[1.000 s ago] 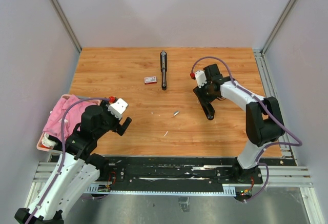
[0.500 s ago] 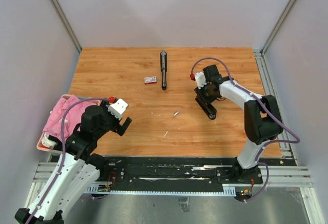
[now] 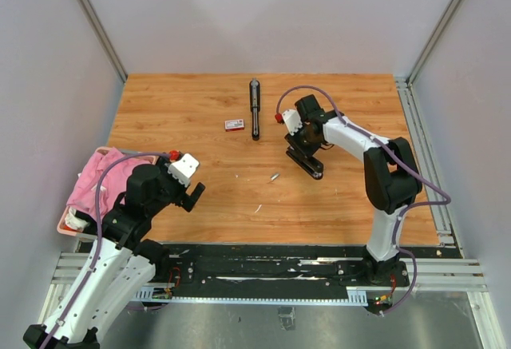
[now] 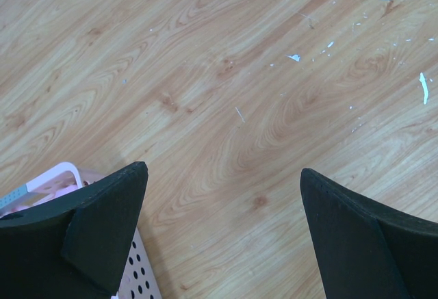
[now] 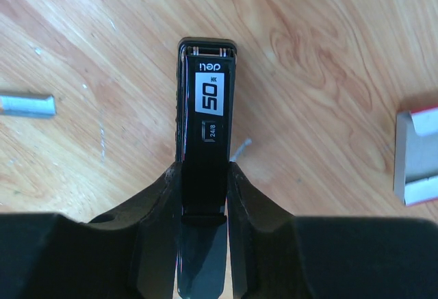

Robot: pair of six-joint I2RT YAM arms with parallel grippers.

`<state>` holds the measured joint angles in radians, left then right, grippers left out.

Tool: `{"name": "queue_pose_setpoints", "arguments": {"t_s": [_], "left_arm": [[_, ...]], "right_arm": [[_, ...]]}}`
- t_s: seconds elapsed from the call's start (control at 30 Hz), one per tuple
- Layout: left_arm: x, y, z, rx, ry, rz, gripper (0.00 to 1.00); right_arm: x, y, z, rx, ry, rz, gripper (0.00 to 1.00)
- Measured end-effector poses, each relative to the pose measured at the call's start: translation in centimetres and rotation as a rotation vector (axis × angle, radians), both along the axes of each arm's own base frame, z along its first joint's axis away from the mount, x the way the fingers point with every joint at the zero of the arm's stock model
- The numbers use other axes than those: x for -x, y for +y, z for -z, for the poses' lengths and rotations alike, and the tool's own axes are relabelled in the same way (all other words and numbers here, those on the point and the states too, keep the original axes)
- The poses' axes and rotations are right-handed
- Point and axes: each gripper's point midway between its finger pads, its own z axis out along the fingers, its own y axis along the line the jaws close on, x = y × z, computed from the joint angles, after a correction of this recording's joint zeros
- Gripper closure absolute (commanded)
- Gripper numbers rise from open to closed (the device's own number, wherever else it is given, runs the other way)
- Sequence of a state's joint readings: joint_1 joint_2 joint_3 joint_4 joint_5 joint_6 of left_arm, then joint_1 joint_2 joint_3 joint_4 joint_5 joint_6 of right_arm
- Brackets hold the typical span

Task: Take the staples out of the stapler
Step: Move the stapler to the center of the board.

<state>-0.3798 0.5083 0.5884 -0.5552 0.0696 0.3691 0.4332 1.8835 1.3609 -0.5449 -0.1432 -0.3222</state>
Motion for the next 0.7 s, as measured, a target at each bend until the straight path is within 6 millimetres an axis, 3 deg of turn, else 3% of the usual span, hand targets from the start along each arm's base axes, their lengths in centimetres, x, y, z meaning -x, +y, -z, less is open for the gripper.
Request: {"name": "queue_pose_setpoints", "arguments": {"t_s": [0.2,0.47,0.7], "left_arm": [[0.0,0.1,0.0,0.000,0.000,-0.005,0.02],[0.0,0.1,0.0,0.002,0.000,-0.003,0.02],[0.0,0.2,-0.1,0.004,-0.006,-0.009,0.02]], "right_arm": [[-0.5,2.6,-0.1,-0.033,0.007,-0.075,0.80],[2.3,7.4,0.0,-0.037,0.004,-0.268,0.80],[4.1,8.9,0.1,-0.033,-0.010,-0.386,0.81]]}}
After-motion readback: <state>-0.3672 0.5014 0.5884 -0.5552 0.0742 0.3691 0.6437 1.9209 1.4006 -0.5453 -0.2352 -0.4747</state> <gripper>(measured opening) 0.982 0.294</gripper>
